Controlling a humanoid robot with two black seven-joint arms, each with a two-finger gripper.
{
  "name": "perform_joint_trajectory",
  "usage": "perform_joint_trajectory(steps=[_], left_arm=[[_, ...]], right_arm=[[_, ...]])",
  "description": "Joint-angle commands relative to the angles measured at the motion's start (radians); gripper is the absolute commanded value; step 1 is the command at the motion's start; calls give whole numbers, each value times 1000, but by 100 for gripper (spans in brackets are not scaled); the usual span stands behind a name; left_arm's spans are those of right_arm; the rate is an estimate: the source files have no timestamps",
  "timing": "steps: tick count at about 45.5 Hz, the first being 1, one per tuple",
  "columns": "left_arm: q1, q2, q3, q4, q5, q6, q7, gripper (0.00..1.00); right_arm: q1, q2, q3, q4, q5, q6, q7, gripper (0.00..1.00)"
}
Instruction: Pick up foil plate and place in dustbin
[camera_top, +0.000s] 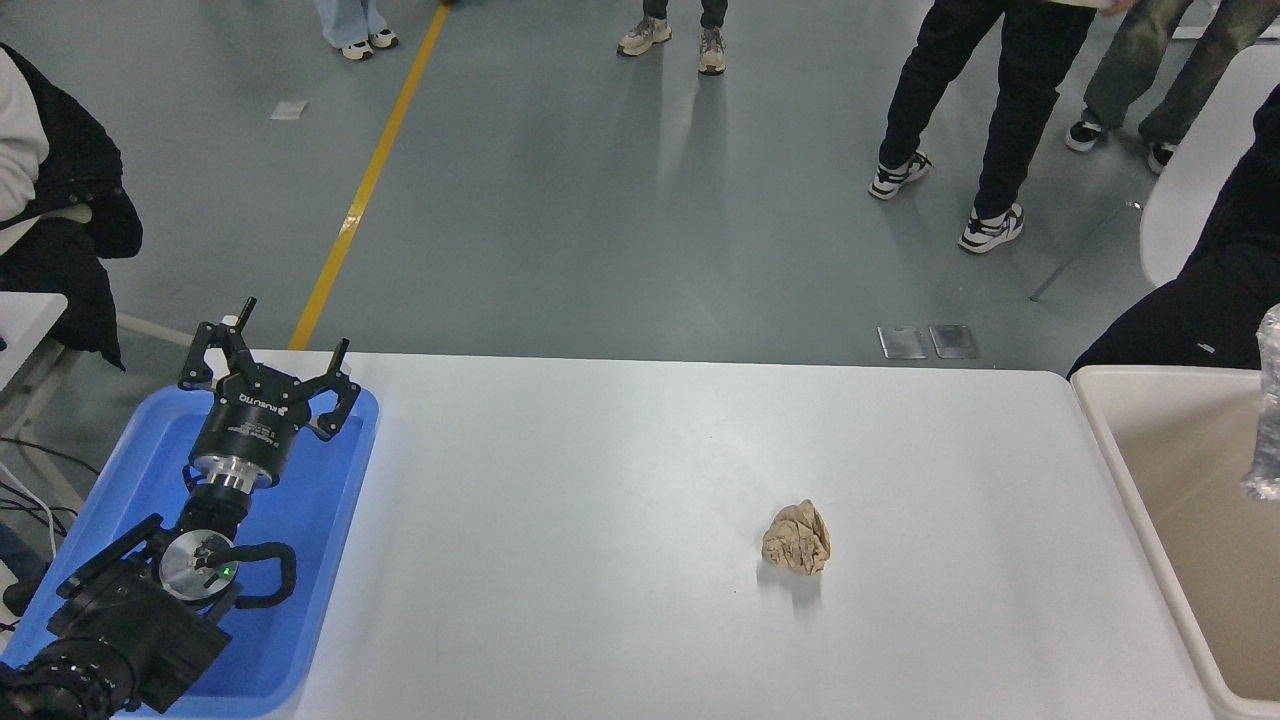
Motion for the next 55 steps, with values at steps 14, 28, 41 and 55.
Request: perform_joint_trajectory(steps=[14,28,41,55], left_arm=[[0,0,0,0,0,0,0,100],[0,0,0,0,0,0,0,100],[0,-2,0,0,0,0,0,100],[0,-2,0,-1,0,0,2,100]], right_arm=[[-105,6,81,-53,14,-59,-10,100],[5,6,79,-35,5,-49,-10,100],[364,20,61,123,-44,-30,-8,100],[662,81,56,497,-147,-26,-8,100]])
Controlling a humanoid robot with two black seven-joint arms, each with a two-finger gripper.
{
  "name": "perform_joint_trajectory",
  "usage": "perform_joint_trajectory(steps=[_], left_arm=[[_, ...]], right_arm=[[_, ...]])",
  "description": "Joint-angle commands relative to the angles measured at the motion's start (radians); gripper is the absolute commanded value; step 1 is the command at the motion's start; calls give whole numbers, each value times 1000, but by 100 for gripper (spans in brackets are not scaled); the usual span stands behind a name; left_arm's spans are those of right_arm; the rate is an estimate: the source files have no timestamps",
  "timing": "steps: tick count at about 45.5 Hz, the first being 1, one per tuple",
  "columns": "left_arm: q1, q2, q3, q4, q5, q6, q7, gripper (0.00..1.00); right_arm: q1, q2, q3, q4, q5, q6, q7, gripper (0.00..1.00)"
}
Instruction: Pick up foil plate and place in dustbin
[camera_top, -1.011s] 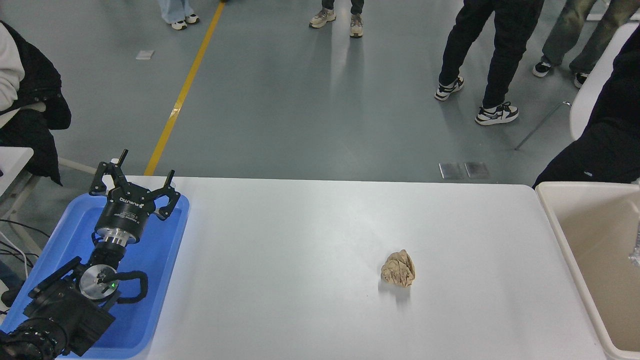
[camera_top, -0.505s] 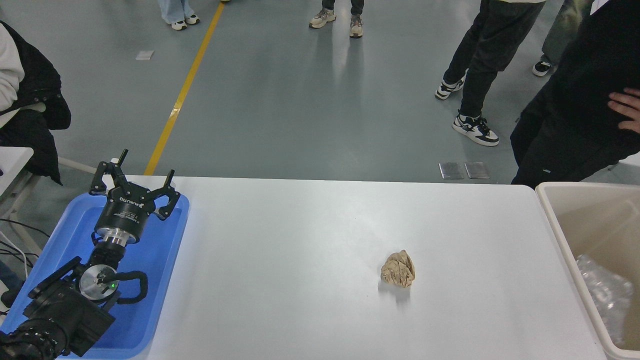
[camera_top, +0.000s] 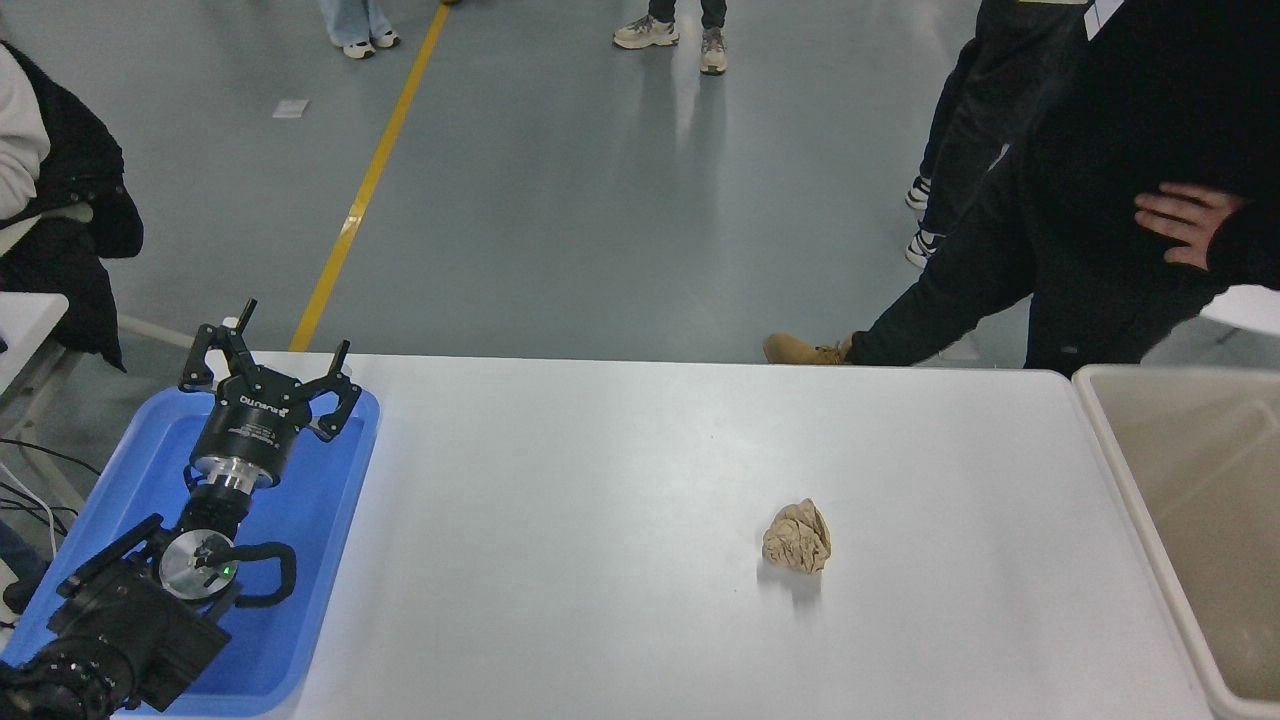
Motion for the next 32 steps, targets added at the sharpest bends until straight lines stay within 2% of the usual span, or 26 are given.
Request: perform_joint_trajectory(steps=[1,10,25,32], left_arm=[[-1,-1,0,-1,0,0,1,100],[-1,-1,0,1,0,0,1,100],[0,1,0,-1,0,0,0,100],[0,1,0,1,0,0,0,100]], right_arm=[[252,37,-5,291,-66,10,0,100],[433,54,-99,498,-68,148,0,100],[758,58,-232,808,-68,492,-1,100],[844,61,-261,895,-68,578,-1,100]])
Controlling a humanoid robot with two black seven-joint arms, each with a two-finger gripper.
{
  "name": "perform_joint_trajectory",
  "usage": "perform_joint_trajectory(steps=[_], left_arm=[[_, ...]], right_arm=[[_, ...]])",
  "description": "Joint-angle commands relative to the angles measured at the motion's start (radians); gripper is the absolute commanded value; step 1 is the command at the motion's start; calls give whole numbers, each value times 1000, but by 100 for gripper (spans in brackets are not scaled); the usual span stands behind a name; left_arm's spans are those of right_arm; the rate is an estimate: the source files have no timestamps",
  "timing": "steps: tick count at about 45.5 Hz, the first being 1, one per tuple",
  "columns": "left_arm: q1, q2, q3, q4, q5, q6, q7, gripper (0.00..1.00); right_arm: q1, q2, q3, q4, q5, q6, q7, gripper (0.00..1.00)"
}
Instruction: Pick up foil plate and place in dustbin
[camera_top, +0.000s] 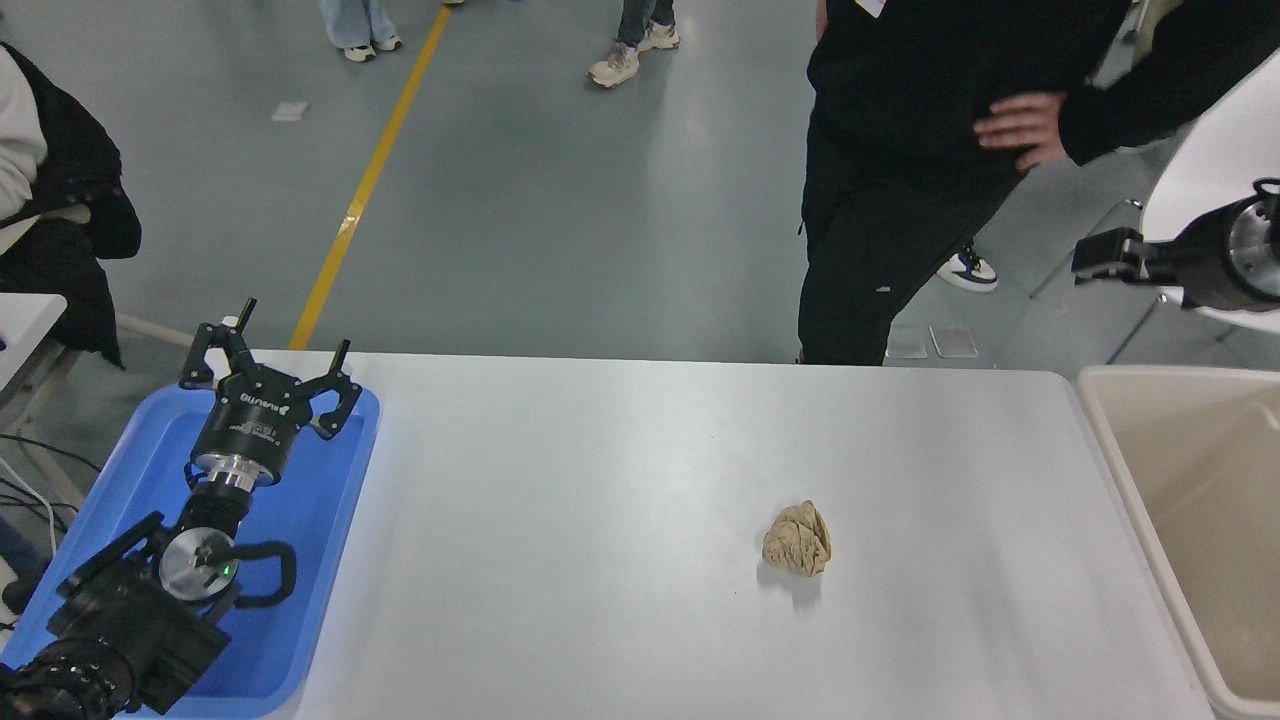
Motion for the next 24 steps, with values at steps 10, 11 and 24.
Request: perform_joint_trajectory(steps=[10,11,24], left_arm=[[0,1,0,0,0,0,0,100],[0,1,0,0,0,0,0,100],[0,1,0,0,0,0,0,100]], right_arm=[[259,16,-67,247,-3,250,0,100],[263,18,-67,248,-3,254,0,100],[263,38,-61,244,-6,270,0,100]])
